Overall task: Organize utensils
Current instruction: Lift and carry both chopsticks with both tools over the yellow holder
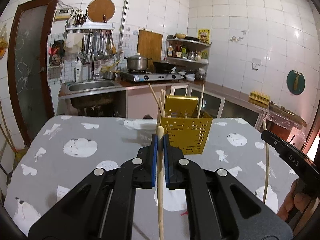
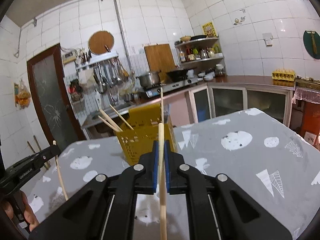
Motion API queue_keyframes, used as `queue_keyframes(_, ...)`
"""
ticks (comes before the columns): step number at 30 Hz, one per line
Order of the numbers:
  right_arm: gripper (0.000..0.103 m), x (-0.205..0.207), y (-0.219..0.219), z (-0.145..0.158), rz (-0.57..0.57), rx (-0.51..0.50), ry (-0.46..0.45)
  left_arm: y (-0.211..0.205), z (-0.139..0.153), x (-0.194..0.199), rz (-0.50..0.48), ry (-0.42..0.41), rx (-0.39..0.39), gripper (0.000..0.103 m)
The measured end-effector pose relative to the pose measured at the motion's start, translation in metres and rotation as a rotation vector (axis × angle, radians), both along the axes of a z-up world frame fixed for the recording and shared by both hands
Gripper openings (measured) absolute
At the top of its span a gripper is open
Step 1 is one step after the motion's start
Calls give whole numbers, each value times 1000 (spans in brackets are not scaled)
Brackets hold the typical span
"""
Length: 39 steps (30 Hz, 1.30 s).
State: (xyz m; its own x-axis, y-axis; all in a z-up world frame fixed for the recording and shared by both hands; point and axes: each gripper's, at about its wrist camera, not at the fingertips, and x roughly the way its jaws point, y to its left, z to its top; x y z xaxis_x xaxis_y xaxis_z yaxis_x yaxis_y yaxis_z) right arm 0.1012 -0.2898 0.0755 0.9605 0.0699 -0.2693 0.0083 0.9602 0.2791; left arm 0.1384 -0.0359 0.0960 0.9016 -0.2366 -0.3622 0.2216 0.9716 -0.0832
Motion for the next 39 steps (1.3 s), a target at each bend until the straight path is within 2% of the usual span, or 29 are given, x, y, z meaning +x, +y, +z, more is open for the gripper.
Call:
queue_keyframes(18, 6, 28, 5, 31, 17, -27, -89, -17, 51, 23, -46, -95, -22, 5)
queue_keyframes(22, 6, 40, 2, 47, 14, -27, -124, -22, 72, 43, -54, -112, -51, 5)
queue_keyframes(26, 6, 57, -2, 68, 7, -43, -174, -31, 95, 62, -53, -155, -48, 5)
queue_keyframes(30, 6, 79, -4, 86, 6, -38, -208, -41, 113, 96, -60, -156, -69, 5)
queue_keyframes(39, 6, 148, -18, 107, 13, 32, -289, -62, 118, 175, 1, -205, -44, 5)
